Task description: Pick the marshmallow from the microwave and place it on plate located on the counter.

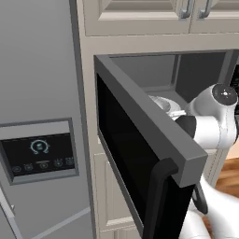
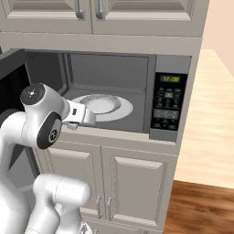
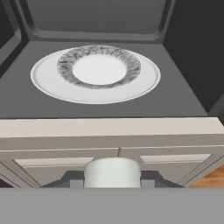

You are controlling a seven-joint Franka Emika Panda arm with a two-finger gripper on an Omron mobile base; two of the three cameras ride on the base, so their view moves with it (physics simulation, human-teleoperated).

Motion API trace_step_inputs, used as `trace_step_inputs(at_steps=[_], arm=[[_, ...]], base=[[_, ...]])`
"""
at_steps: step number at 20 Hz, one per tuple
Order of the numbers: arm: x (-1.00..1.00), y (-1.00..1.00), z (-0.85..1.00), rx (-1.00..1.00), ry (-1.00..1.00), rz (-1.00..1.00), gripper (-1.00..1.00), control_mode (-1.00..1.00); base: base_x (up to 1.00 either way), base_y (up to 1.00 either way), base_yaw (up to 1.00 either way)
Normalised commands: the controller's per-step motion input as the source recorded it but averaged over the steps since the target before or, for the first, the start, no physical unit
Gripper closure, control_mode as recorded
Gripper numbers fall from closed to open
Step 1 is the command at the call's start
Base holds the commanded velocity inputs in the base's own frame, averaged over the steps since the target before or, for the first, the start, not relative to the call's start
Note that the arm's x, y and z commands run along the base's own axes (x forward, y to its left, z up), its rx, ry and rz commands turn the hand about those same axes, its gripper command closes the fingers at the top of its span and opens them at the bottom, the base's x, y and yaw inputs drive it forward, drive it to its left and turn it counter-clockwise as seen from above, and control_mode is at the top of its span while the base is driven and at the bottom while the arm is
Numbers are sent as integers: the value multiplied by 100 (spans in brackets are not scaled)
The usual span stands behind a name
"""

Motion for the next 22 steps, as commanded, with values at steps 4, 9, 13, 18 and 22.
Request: trace_step_inputs(at_steps=[4, 9, 13, 18, 22], arm=[[-15, 3, 16, 1, 0, 0, 100, -100], [-5, 10, 6, 0, 0, 0, 100, 100], [0, 0, 0, 0, 0, 0, 100, 100], [0, 0, 0, 0, 0, 0, 100, 100], [0, 0, 0, 0, 0, 0, 100, 100]], base=[[0, 0, 0], [-2, 1, 0], [-41, -1, 0], [-91, -38, -6], [-73, -35, -23]])
